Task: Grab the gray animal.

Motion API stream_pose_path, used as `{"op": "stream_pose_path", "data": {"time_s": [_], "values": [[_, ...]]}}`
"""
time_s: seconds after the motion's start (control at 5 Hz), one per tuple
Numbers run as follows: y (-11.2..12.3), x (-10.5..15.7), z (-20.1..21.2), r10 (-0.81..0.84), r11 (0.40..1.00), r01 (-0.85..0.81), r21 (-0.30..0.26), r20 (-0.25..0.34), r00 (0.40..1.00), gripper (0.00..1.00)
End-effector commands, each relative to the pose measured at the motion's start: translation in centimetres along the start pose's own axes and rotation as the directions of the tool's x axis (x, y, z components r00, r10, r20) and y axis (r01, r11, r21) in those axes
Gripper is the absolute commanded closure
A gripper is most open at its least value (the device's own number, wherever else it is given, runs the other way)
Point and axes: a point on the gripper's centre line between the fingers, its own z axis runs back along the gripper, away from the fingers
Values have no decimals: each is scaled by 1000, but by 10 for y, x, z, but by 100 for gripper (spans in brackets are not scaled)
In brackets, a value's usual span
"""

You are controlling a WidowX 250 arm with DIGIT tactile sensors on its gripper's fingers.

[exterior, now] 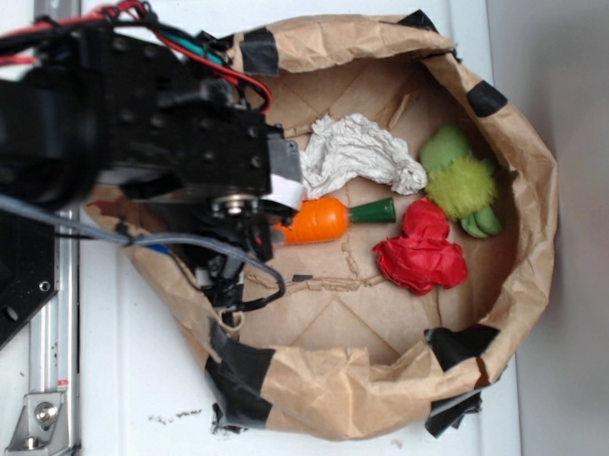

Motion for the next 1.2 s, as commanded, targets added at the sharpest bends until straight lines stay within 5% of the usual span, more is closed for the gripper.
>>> {"op": "stream_pose_path", "data": {"time_s": [0.0,0.2,0.6,1.0], "values": [[-7,29,65,-7,1000,10,-18,159,987,100],[-7,29,118,17,999,-4,-49,270,963,100],[-8,23,218,33,998,-17,-59,281,959,100],[-8,19,232,50,998,-36,-51,301,952,100]]}}
